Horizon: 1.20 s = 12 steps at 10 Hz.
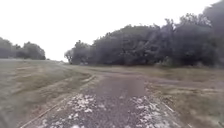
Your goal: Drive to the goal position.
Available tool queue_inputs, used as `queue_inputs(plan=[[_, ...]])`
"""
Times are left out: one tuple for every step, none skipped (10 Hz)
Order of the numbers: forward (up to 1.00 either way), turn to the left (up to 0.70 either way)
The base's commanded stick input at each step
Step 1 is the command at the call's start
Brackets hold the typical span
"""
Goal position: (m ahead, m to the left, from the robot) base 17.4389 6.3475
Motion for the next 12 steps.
queue_inputs(plan=[[0.45,0.0],[0.45,0.0],[0.45,0.0],[0.45,0.0],[0.45,0.0],[0.45,0.0],[0.45,0.0],[0.45,0.0],[0.45,0.0],[0.45,0.0],[0.45,0.0],[0.45,0.0]])
